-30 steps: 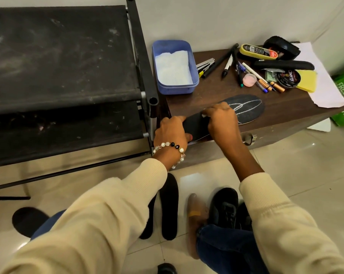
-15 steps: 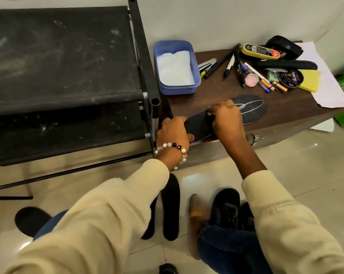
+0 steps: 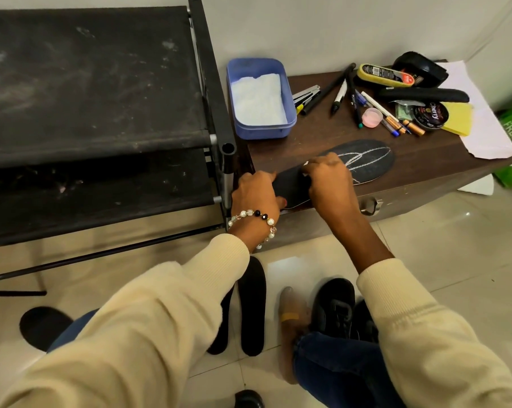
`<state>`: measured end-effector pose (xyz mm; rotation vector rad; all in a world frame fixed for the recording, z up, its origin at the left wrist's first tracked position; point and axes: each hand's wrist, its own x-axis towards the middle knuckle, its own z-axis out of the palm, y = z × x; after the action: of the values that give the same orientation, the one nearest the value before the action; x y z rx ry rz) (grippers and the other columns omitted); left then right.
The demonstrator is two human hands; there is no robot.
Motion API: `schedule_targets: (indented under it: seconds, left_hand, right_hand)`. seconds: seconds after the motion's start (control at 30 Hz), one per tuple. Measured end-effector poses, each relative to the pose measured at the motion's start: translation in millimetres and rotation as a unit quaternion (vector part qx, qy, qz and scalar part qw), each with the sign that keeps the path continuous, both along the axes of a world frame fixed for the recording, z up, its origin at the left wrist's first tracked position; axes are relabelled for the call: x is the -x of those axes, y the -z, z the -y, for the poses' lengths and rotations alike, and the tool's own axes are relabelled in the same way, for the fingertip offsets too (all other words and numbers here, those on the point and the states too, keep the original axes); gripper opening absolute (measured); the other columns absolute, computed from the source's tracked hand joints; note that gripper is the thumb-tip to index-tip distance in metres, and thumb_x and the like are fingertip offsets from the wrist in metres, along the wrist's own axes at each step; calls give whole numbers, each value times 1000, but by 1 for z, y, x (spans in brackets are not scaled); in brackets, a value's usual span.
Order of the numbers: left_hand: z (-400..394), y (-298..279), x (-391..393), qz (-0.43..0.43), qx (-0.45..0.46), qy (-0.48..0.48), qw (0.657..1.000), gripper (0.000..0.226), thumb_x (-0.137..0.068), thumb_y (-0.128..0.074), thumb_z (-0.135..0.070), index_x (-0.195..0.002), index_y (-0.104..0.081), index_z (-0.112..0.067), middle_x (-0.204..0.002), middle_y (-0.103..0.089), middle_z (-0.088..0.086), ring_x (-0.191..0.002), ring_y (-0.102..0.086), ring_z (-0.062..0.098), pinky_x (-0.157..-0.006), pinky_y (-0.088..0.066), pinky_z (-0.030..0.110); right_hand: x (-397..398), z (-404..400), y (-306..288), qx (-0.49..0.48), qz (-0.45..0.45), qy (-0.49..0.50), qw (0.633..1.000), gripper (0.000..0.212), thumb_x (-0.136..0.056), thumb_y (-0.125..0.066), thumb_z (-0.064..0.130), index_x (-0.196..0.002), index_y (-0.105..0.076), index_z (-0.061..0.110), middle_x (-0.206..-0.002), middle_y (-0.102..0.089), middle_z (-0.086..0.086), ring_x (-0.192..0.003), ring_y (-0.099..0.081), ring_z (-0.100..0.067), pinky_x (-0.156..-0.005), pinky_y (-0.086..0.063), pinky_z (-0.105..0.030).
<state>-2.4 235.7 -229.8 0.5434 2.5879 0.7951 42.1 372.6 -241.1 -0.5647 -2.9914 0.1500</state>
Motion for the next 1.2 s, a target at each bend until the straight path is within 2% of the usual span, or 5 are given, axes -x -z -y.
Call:
schedule_targets:
  seconds: [0.17,0.37,0.73,0.97,1.2]
  left_hand:
    - [-1,-2,-3,-16,9,-9,1000,45,-88,-67,-26,-131,-56,-27,-123,-52,12,-105,-59,33,-74,-39,29]
    - [-4,-4,-5,-52,40,32,997,37,-88,-67,-22,-124,-59,-15,-130,-36,8,-103,-57,31,-75,-41,29]
    - [-4,-5,-7,-90,58,80,991,38,-91,-63,-14,-127,-54,-9,-129,-34,6,-94,-56,34,-74,-44,33]
    - [-6,-9,-8,-73,67,71,993,47,-90,-64,-19,-134,-50,-13,-135,-32,4,-104,-56,33,-80,-46,34]
    - [-7,-7,-8,-94,66,65,991,35,-90,-64,-29,-120,-57,-11,-132,-36,6,-95,-58,33,-68,-39,31]
  right_hand:
    - [-14,22,-4,16,3,-140,990,24,-65,-75,-4,-88,-73,1,-84,-68,-15,-80,-61,-34,-58,-48,-32]
    - [-28,-17,-14,6,21,13,1000,34,-88,-54,0,-120,-64,8,-119,-55,-15,-112,-49,-29,-89,-41,-32]
    - [-35,12,-15,27,-17,-132,991,32,-63,-70,-14,-88,-75,5,-86,-71,-14,-80,-64,-35,-62,-53,-33]
    - [-40,-7,-18,26,5,35,999,31,-89,-57,4,-116,-67,15,-117,-61,-13,-109,-53,-26,-89,-44,-31]
    - [-34,11,-19,11,35,-123,992,31,-71,-67,-10,-96,-74,8,-94,-71,-10,-96,-58,-31,-73,-50,-34]
